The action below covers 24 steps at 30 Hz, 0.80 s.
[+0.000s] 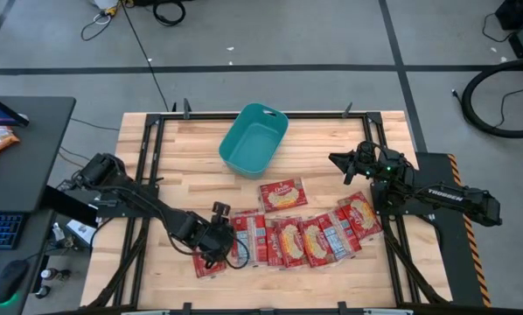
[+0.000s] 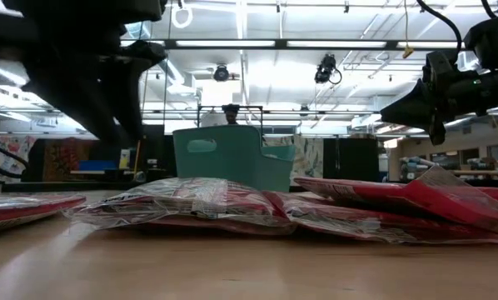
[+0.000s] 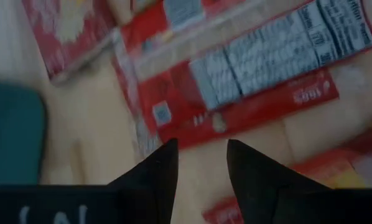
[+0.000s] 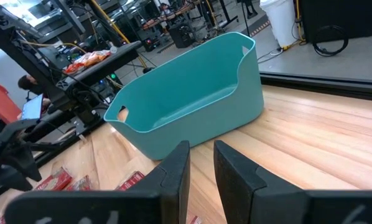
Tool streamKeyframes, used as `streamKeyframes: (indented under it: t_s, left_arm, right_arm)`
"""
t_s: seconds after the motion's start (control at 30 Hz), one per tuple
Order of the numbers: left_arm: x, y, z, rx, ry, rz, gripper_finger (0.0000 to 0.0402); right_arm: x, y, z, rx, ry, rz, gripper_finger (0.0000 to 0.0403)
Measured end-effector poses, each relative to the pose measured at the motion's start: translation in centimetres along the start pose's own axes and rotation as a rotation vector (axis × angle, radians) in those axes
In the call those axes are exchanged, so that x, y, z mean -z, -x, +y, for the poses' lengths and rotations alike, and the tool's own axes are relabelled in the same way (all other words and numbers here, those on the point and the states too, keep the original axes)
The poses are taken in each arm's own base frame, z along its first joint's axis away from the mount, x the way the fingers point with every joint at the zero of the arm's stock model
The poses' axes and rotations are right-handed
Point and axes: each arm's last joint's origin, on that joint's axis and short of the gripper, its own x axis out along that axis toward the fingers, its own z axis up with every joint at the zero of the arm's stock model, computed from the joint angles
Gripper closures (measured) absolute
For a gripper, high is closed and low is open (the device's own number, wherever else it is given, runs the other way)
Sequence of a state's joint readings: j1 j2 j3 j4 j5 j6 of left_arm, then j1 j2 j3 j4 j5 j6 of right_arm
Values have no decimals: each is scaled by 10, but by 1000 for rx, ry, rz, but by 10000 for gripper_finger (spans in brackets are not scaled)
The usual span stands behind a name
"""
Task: Sort popcorn bags into baskets
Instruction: Put the popcorn bag into the green bin
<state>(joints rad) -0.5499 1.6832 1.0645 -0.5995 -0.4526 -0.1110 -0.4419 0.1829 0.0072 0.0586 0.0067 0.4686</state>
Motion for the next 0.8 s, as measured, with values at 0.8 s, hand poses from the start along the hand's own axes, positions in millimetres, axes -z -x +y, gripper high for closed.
streamKeyframes:
  t_s: [0.8]
  left_arm:
    - [-7, -45, -20, -76, -509, -8, 174]
  right_arm:
    - [-2, 0, 1, -8, 0, -16, 325]
